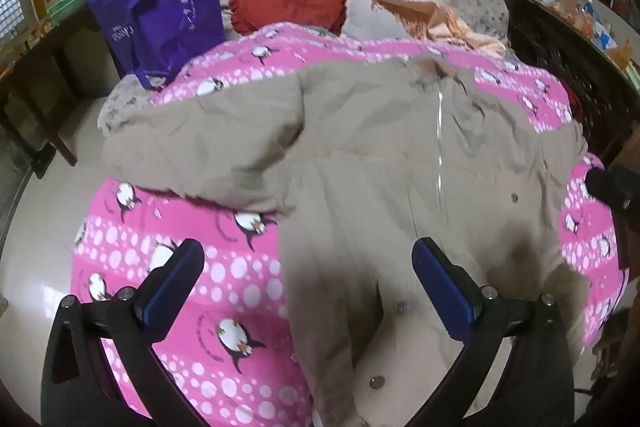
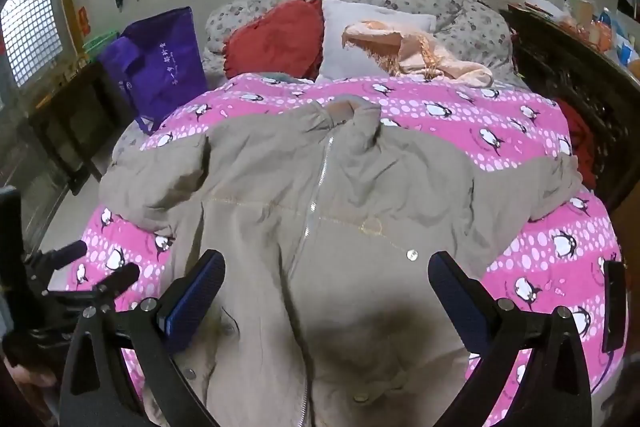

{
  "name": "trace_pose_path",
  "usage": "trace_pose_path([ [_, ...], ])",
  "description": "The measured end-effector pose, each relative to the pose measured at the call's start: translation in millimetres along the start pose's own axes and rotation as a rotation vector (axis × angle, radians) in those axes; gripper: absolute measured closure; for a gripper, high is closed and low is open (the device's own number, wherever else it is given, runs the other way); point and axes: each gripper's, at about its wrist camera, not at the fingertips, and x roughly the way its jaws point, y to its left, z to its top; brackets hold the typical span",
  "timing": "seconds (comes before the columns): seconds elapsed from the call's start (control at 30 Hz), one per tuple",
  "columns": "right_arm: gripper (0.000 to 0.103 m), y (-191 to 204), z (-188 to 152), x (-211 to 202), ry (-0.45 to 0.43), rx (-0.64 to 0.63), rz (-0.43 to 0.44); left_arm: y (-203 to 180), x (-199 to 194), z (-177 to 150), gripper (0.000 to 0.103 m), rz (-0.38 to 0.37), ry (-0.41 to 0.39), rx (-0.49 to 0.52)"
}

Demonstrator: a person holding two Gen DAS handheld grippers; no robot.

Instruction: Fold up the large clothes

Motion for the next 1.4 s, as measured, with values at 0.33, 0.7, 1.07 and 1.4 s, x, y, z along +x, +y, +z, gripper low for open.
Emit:
trace_pose_path([
  [0.33,0.001,2,23,14,-0.028,0.053,0.000,4,-6,34,0.000,0.026,-0.054,-0.042],
  [0.7,0.001,1,14,41,0.001,0.043,-0.033,-7,18,32,0.000,0.016,-0.040,-0.033],
  [1.07,0.001,-2,8,66,0.064,0.076,-0.058,-9,41,28,0.000,0.016,-0.020,-0.043],
  [1.4,0.001,-1,7,80,0.070,0.069,-0.063,-2,54,26,0.000,0.039,-0.006,-0.065],
])
